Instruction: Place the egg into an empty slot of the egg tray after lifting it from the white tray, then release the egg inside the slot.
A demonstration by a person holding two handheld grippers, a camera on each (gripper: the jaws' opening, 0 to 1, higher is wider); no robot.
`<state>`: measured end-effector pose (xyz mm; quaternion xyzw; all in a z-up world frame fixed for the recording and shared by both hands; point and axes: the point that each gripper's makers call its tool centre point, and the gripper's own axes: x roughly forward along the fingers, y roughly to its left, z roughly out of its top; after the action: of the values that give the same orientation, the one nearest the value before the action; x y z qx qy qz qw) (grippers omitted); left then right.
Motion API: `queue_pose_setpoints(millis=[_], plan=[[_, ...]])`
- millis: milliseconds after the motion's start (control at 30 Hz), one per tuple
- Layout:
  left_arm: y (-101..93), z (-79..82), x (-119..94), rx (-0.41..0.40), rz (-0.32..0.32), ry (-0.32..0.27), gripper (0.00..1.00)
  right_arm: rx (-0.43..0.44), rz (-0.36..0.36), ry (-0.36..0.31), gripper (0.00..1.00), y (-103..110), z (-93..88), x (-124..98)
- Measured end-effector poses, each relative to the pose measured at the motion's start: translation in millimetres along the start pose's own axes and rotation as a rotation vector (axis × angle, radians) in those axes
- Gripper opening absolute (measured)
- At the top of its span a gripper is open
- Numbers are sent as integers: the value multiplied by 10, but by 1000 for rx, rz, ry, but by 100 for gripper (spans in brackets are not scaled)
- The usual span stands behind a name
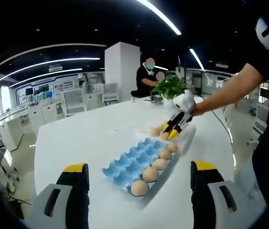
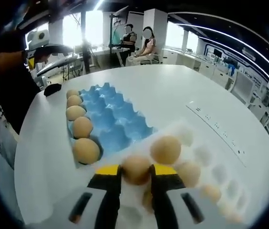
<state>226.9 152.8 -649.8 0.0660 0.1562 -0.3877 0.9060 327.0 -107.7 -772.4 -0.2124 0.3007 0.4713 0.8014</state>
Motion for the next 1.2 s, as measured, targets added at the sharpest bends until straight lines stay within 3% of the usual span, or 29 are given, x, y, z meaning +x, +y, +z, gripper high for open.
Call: queue_pose_setpoints(millis=[967, 1200], plan=[[-89, 34, 41, 11, -22, -17, 90, 30, -27, -63, 25, 24, 175, -185], [-88, 27, 33, 9, -22, -16, 90, -3, 2, -89, 25, 150, 388, -136]])
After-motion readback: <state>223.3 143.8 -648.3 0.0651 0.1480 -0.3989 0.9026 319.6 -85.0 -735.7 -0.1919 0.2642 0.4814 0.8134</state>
